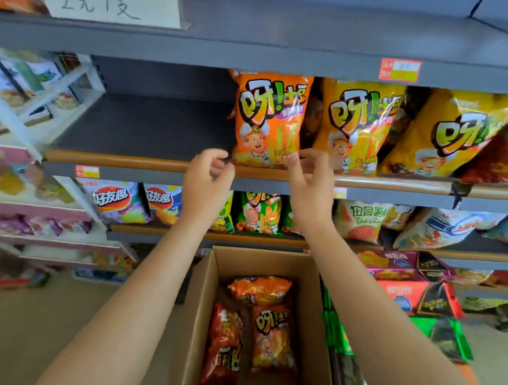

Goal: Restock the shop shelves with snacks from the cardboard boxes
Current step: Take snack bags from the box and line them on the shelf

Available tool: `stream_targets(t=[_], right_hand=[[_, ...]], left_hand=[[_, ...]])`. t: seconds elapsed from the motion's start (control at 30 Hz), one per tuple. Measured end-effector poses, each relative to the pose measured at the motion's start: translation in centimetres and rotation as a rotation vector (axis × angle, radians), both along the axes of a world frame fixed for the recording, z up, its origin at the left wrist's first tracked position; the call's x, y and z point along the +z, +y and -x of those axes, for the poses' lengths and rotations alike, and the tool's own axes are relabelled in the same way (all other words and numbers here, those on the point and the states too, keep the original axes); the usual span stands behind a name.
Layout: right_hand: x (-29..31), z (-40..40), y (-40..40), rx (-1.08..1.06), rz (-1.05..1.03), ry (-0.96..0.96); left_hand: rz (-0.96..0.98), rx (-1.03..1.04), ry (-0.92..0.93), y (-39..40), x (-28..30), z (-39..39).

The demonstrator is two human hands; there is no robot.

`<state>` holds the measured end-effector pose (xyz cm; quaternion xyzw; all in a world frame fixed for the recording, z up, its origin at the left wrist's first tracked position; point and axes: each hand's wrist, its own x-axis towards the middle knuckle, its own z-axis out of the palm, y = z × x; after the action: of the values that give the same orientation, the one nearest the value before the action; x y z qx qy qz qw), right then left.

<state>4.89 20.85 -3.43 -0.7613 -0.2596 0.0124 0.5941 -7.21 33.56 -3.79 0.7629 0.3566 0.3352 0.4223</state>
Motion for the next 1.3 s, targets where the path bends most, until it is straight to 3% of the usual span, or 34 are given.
stream_targets(t=[0.13, 0.27, 0.4, 0.57, 0.7, 0.83, 1.03, 1.17, 1.3], right_hand=[[-7.1, 4.1, -4.1, 0.155, 0.096, 0.322], [-17.9, 8.1, -8.4, 0.206, 0.404, 0.611], [-27.9, 10.6, -11.8, 0.196, 0.639, 0.959], [-35.1, 10.0, -12.6, 0.129, 0.861, 0.924], [-42.9, 7.8, -11.8, -0.146, 0.908, 0.922], [-49.1, 7.0, -10.9, -0.189, 0.962, 0.960], [-51.3, 8.1, -11.6, -0.063, 1.104, 0.916], [-47.6, 8.6, -12.0, -0.082, 1.087, 0.831], [-42.0, 10.1, -13.2, -0.083, 0.942, 0.777]], left_hand=[[0.230, -0.058, 0.250, -4.6, -6.7, 4.7], [0.351, -0.112, 0.586, -9.3, -14.0, 8.9], [0.570, -0.118, 0.734, -11.4, -21.2, 10.4], [0.769, 0.029, 0.775, -11.5, -32.5, 8.8], [0.724, 0.245, 0.872, -11.9, -40.8, 6.8], [0.938, 0.336, 0.953, -12.0, -46.7, 6.2], [0.893, 0.205, 0.978, -11.6, -49.2, 7.7], [0.911, 0.214, 0.885, -12.0, -46.6, 7.4], [0.871, 0.189, 0.787, -13.0, -40.9, 7.2]])
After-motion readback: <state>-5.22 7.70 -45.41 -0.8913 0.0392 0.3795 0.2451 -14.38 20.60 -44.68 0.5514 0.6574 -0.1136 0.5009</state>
